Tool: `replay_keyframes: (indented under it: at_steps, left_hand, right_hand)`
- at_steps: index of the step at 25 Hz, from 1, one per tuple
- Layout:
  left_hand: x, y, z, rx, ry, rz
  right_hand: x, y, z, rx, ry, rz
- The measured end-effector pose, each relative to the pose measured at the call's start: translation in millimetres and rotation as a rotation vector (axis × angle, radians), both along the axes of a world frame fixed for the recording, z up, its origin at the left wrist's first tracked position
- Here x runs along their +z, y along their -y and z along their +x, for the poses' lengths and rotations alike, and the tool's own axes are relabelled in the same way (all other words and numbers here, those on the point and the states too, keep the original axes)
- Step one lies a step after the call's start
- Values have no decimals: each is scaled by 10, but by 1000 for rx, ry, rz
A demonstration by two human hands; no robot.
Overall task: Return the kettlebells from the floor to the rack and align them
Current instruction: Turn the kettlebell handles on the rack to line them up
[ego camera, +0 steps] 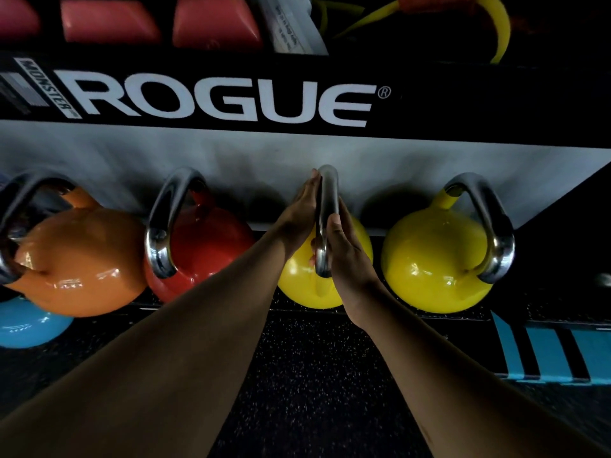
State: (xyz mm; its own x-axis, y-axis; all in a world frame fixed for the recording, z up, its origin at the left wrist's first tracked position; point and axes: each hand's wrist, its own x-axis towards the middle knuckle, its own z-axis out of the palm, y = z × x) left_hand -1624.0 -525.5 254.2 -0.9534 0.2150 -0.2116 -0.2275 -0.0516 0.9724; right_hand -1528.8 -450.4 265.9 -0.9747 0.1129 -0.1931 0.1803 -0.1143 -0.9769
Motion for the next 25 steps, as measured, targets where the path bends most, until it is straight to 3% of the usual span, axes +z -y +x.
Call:
replay_keyframes:
  at_steps: [7, 13, 17, 22, 25]
  left_hand:
    - [53, 4, 13, -11, 24, -26]
    - [135, 26, 70, -61, 65, -137]
    - [265, 43, 135, -28, 11, -86]
    - [369, 152, 198, -100, -193, -604]
    - [404, 189, 277, -24, -306, -715]
  right_hand:
    - [-52, 71, 39, -35, -35, -63]
    - [-94, 50, 13, -31, -35, 50]
    - [25, -77, -75, 72, 52, 188]
    - [272, -554, -120, 183, 36, 568]
    - [338, -866, -19, 162, -12, 708]
